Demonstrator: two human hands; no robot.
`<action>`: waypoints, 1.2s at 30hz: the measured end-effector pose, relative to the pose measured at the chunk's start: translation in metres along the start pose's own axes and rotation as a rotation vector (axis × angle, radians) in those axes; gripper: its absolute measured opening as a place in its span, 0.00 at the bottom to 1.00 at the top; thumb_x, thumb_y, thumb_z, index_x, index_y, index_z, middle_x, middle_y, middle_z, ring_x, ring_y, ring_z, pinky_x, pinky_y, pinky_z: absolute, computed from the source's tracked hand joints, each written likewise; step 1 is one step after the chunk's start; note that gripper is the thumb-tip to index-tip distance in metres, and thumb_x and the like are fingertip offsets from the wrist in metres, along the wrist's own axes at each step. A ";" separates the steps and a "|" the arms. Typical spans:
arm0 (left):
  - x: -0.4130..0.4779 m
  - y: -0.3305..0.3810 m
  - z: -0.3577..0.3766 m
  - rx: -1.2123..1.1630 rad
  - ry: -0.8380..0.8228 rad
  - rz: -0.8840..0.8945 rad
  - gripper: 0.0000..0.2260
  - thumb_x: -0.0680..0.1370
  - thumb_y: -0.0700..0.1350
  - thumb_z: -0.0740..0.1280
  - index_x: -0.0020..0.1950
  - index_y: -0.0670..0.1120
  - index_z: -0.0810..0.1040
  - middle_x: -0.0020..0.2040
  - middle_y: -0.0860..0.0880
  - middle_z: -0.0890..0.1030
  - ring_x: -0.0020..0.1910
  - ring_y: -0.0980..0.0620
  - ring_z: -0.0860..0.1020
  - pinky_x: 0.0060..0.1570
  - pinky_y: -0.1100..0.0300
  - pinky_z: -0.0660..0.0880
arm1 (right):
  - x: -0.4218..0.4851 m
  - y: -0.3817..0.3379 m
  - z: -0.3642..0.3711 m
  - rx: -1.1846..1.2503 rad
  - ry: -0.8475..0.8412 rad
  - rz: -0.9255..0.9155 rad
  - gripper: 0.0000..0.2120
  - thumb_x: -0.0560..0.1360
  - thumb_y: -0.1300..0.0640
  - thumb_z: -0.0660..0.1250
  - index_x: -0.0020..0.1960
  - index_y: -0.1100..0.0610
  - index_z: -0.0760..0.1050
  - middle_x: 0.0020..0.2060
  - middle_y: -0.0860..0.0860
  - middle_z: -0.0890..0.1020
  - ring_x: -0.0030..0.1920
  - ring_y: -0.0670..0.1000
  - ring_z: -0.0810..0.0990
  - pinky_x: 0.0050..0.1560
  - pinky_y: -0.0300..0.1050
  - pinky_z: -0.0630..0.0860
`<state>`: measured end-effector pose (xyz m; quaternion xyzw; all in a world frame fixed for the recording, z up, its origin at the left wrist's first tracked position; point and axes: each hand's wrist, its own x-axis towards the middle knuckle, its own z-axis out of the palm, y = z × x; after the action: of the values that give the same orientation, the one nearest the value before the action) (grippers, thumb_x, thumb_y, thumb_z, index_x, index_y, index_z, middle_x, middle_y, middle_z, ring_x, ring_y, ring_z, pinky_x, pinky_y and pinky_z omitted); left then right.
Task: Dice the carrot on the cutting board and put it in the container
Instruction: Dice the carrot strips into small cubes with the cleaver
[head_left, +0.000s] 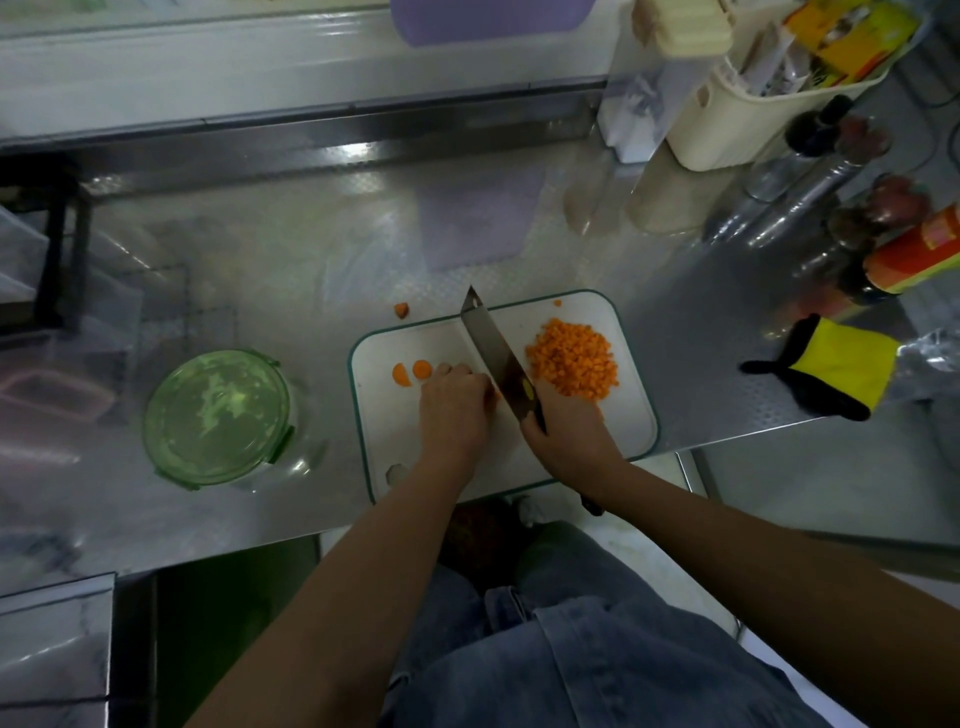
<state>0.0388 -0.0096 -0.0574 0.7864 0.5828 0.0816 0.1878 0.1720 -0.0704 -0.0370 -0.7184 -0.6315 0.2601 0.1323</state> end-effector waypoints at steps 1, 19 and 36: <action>0.000 0.000 0.001 -0.008 -0.004 -0.001 0.07 0.74 0.38 0.65 0.43 0.44 0.83 0.40 0.44 0.78 0.44 0.44 0.74 0.38 0.54 0.66 | 0.000 -0.001 0.002 0.003 0.000 0.006 0.07 0.77 0.59 0.61 0.52 0.62 0.71 0.36 0.58 0.78 0.35 0.57 0.76 0.34 0.47 0.64; -0.002 -0.001 -0.002 -0.227 -0.003 -0.056 0.04 0.70 0.35 0.67 0.37 0.41 0.80 0.36 0.42 0.80 0.36 0.44 0.76 0.37 0.52 0.73 | 0.008 -0.006 0.007 0.057 0.040 0.000 0.09 0.78 0.60 0.60 0.56 0.63 0.69 0.34 0.57 0.77 0.32 0.56 0.75 0.31 0.49 0.68; 0.000 0.001 -0.001 -0.187 -0.020 -0.067 0.06 0.73 0.38 0.67 0.40 0.42 0.84 0.36 0.42 0.77 0.33 0.47 0.74 0.33 0.60 0.60 | 0.007 -0.009 0.020 0.027 0.011 0.050 0.11 0.77 0.60 0.60 0.58 0.62 0.68 0.34 0.56 0.76 0.34 0.58 0.76 0.32 0.53 0.71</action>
<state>0.0394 -0.0093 -0.0563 0.7463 0.5967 0.1217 0.2687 0.1547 -0.0643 -0.0504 -0.7337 -0.6089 0.2677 0.1388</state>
